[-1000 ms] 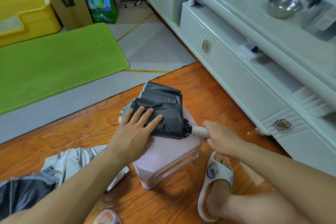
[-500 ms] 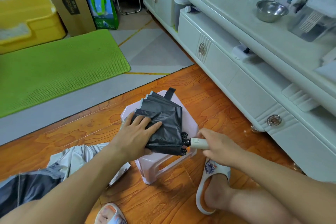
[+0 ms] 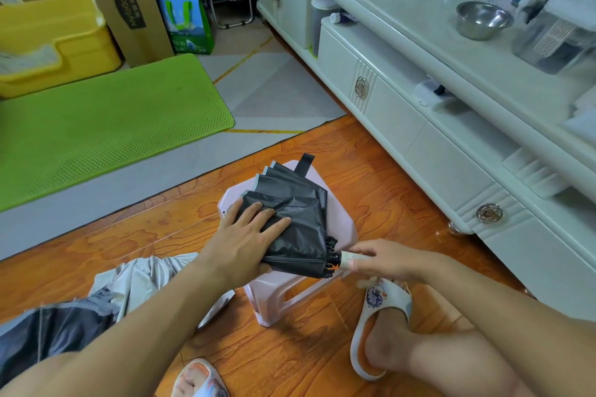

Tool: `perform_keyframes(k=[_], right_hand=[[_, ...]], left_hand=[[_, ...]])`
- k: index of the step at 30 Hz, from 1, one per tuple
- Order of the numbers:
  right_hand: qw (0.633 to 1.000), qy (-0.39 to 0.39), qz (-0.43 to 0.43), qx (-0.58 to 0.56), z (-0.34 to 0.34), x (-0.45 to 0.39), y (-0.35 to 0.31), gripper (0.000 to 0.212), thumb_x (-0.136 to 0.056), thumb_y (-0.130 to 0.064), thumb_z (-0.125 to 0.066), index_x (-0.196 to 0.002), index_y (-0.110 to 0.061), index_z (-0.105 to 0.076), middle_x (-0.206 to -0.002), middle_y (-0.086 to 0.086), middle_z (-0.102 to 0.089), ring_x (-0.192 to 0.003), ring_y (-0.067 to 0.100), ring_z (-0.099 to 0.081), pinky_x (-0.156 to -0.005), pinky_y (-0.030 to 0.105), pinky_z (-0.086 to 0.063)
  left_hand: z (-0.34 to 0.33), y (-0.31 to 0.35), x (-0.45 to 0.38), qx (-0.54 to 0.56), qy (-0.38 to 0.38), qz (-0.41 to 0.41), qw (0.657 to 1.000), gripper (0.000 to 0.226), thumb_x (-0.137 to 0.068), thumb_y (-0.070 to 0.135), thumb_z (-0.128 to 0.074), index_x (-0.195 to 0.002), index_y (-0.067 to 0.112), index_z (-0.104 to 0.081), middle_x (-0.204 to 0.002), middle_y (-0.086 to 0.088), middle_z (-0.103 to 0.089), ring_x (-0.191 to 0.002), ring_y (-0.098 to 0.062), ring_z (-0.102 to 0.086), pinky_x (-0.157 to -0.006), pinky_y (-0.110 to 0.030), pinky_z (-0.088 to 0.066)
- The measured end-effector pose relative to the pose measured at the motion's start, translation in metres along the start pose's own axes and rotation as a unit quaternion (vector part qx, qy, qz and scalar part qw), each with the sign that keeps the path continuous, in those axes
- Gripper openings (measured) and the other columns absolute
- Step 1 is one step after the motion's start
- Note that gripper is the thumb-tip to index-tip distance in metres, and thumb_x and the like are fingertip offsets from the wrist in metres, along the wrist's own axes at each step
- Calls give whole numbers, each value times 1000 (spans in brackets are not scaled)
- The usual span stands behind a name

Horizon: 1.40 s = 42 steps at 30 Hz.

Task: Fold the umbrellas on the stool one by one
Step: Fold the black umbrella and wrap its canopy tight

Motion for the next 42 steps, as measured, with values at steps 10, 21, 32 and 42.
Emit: perform_keyframes(k=[10, 21, 32, 42], right_hand=[[986, 119, 81, 87, 28, -6, -16, 14, -96, -41, -65, -105, -31, -68, -100, -4, -68, -87, 13, -64, -79, 38, -53], [944, 177, 115, 254, 22, -11, -37, 33, -82, -45, -74, -94, -29, -48, -97, -10, -50, -82, 15, -55, -72, 34, -50], [991, 40, 55, 119, 18, -6, -26, 29, -98, -48, -60, -97, -20, -70, -78, -10, -63, -65, 6, -53, -61, 22, -42], [975, 38, 40, 214, 17, -7, -27, 34, -90, -49, -69, -117, -30, -59, -102, -12, -64, -85, 8, -66, -73, 28, -54]], left_hand=[[11, -20, 0, -1, 13, 41, 999, 101, -81, 70, -64, -161, 37, -11, -165, -4, -26, -155, -33, -15, -124, -58, 3], [2, -21, 5, 12, -8, 29, 999, 101, -82, 66, -65, -160, 38, -7, -165, -3, -24, -152, -29, -21, -125, -54, -6], [8, -27, 6, 38, -15, 29, 999, 99, -82, 65, -68, -159, 42, -10, -165, -2, -24, -155, -29, -17, -124, -51, 3], [19, -32, 8, 18, -2, 77, 997, 93, -83, 71, -62, -159, 38, -21, -165, -7, -27, -154, -35, -12, -125, -56, -7]])
Point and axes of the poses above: each hand's wrist, its own x-axis away from the middle knuckle, its own z-axis out of the back of the hand, y = z × x, the point moved 10 cm from there along -x, towards the middle knuckle
